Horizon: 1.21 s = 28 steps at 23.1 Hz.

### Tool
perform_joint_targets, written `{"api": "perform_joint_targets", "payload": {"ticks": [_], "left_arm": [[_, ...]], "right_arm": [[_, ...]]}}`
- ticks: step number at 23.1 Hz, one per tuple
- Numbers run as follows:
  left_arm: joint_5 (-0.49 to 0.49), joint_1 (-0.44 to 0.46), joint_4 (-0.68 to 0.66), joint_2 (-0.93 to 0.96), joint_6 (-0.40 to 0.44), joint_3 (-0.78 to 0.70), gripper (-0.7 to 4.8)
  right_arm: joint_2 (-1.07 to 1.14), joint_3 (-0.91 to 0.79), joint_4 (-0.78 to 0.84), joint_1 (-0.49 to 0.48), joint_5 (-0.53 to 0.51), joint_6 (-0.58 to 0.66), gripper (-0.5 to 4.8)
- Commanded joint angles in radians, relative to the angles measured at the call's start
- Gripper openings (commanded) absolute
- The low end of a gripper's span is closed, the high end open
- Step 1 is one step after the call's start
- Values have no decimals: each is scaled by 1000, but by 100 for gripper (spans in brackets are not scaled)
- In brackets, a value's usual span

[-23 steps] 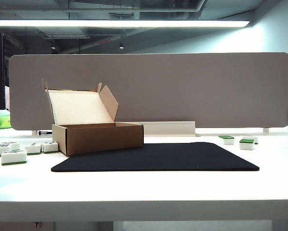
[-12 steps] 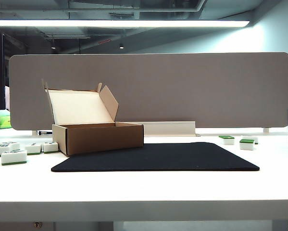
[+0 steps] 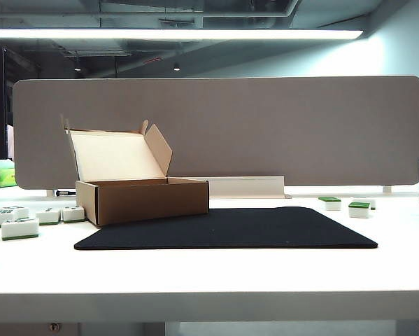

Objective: Pick up four mahjong tiles and put them into the paper box.

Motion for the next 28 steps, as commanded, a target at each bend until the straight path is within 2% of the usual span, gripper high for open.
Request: {"api": "perform_joint_targets", "payload": {"ticks": [1,2,4,6,11,12,14,21,28], "left_arm": [[-13,1,237,-49,5,-148,179],[-15,2,348,-84,7,-247,179],[-54,2,453,-129,24,-364,179],[-87,15,472,-174,44,-437,179],[-83,121,471,-294,53,-545,179],[-80,128,393,-336,67,-545,179],[-79,128,336,-373,92,-546,179],[-9,127,325,-388,161,-545,179],[61,126,322,-388,159,-545,179]], "right_arm": [[-12,3,9,0,-1,-3,-1],[-12,3,9,0,-1,-3,-1],[-12,3,9,0,-2,-3,-1],[-12,3,9,0,-1,-3,-1],[-12,3,9,0,-1,-3,-1],[-12,3,9,0,-2,-3,-1],[-12,3,9,0,-1,-3,-1],[-12,3,9,0,-1,-3,-1],[-12,3,9,1,-1,-3,-1]]}}
